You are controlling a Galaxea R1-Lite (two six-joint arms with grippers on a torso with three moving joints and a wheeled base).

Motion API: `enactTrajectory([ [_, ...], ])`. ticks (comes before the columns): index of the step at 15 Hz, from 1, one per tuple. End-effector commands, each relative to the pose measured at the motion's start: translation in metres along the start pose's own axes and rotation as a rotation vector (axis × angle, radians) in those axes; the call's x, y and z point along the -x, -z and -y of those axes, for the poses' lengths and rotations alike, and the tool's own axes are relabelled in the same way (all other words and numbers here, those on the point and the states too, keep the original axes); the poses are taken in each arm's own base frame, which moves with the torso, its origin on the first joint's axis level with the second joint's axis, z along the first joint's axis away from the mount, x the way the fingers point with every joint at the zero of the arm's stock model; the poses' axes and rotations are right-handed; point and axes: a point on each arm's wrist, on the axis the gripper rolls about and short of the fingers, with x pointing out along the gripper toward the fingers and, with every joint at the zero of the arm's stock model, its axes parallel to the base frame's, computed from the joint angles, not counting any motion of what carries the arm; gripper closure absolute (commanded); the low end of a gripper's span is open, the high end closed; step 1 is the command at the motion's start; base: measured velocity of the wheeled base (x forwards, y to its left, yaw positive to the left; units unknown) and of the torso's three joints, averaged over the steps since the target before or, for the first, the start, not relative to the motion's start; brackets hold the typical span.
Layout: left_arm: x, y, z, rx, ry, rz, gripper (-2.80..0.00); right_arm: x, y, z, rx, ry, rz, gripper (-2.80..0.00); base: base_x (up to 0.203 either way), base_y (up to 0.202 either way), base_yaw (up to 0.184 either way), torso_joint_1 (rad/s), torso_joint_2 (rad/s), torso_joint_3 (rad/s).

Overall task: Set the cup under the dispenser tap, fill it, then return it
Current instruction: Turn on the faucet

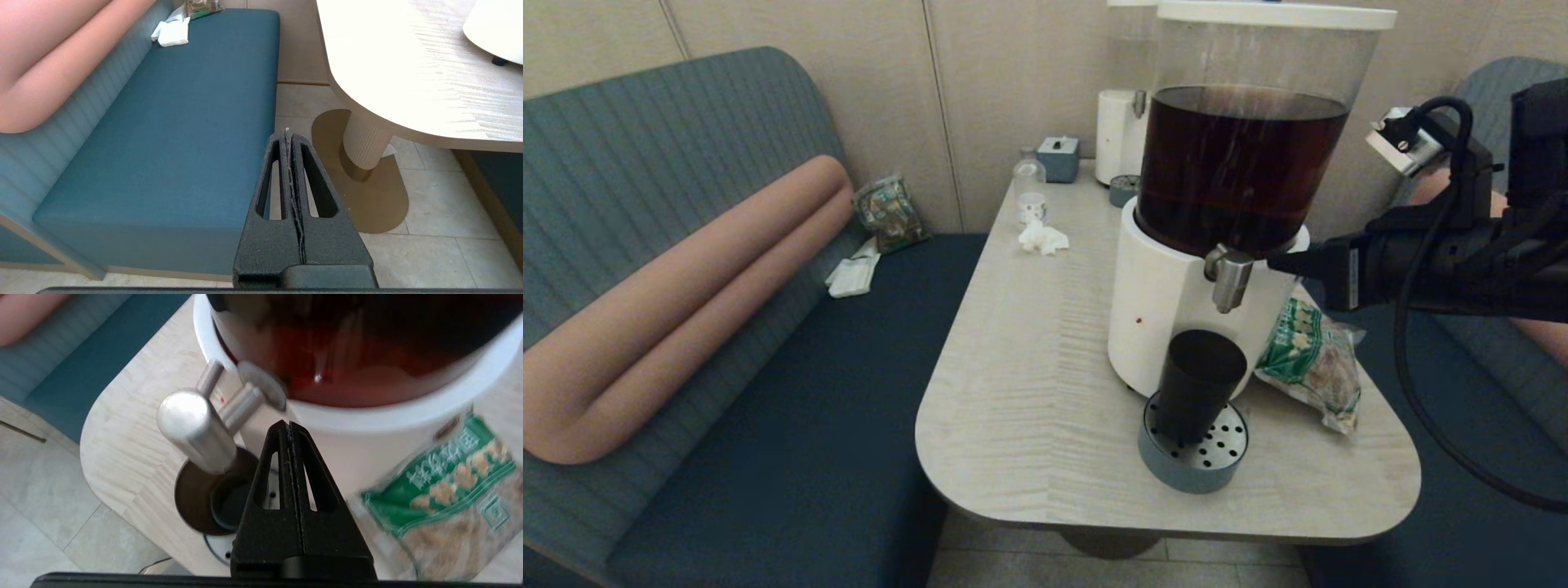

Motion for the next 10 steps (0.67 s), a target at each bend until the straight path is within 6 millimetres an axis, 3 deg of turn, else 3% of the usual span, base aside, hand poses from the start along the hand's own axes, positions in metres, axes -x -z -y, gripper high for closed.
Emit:
enactTrajectory([
  [1,0.0,0.0,0.0,0.001,0.0,-0.001,0.0,0.007,0.001,-0.001,-0.052,-0.027,0.009,0.0,0.0,0.0,0.0,0.0,0.0,0.0],
  [3,0.0,0.0,0.0,0.001,0.0,0.0,0.0,0.009,-0.003,-0.002,-0.127,-0.078,0.04,0.0,0.0,0.0,0.0,0.0,0.0,0.0],
  [7,0.0,0.0,0.0,0.001,0.0,-0.001,0.0,0.019,-0.008,0.002,-0.46,-0.194,0.133,0.0,0.0,0.0,0.0,0.0,0.0,0.0],
  [10,0.0,0.0,0.0,0.001,0.0,-0.001,0.0,0.023,-0.001,0.012,-0.615,-0.313,0.151,0.0,0.0,0.0,0.0,0.0,0.0,0.0],
])
